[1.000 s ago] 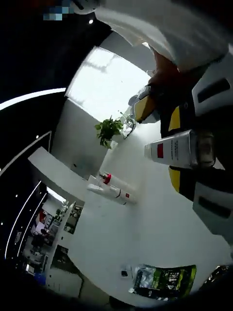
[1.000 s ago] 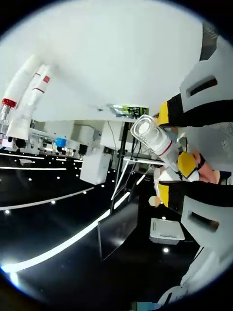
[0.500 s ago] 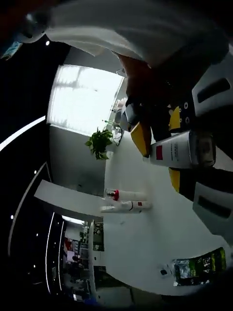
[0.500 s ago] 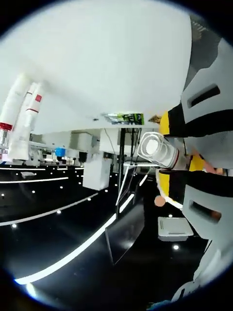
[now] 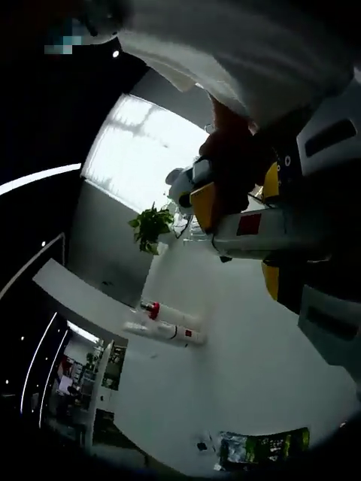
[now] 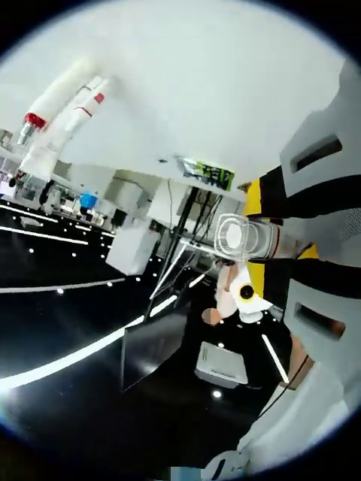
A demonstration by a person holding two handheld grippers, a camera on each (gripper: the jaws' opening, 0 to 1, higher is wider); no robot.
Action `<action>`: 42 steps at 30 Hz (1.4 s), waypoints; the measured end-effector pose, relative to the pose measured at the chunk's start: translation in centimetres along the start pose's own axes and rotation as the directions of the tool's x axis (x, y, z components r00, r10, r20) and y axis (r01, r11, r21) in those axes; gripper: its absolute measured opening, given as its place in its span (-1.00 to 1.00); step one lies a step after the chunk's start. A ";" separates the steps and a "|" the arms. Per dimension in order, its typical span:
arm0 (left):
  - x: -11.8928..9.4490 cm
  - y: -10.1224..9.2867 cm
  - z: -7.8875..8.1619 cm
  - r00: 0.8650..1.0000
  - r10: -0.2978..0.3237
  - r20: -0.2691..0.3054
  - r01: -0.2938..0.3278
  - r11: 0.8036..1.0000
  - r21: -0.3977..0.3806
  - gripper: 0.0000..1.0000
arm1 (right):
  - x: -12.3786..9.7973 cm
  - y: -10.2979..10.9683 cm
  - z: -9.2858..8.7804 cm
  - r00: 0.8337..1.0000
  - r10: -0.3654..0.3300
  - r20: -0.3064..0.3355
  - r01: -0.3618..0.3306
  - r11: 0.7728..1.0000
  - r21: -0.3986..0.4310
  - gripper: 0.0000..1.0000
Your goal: Arrange the skincare products in the storage area until every visible bottle or jar stands upright without overlapping.
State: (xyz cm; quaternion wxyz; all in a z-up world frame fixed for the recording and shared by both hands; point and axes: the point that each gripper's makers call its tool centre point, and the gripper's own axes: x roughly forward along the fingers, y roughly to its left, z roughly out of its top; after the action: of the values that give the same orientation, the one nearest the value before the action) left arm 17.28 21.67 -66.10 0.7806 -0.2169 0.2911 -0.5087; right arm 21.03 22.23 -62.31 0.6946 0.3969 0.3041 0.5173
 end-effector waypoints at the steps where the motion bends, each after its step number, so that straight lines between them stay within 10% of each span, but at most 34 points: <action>1: 0.0 -0.1 -0.1 1.000 -0.014 -0.001 0.014 1.000 -0.016 -0.43 | 0.0 0.4 -0.1 1.000 0.012 -0.015 -0.012 1.000 -0.023 -0.67; 7: 0.1 -1.8 -0.5 0.991 -0.130 -0.010 0.128 0.986 -0.105 -0.45 | -0.2 2.9 -0.8 0.985 0.098 -0.140 -0.127 0.968 -0.218 -0.67; 14: 0.2 -5.5 -1.9 0.939 -0.337 -0.073 0.319 0.929 -0.188 -0.52 | -0.7 5.2 -2.2 0.933 0.207 -0.293 -0.282 0.929 -0.241 -0.66; 21: -0.1 -1.7 0.0 0.987 -0.160 0.019 0.161 0.972 -0.170 -0.53 | 0.9 2.3 -0.2 0.983 0.043 -0.179 -0.091 0.957 -0.275 -0.62; 30: -0.4 2.2 -0.8 0.997 0.068 -0.033 -0.071 0.993 -0.099 -0.54 | 3.0 -1.7 0.0 0.977 -0.191 -0.098 0.180 0.978 -0.105 -0.55; 42: -0.3 2.7 -0.8 0.993 0.112 -0.041 -0.115 0.991 -0.068 -0.55 | 2.7 -2.0 -1.2 0.982 -0.169 -0.089 0.171 0.985 0.007 -0.58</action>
State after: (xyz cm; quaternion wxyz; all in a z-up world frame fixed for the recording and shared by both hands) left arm 18.44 22.93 -68.37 0.7948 -0.2180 0.3350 -0.4567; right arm 21.74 24.80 -64.70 0.7192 0.3514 0.3711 0.4707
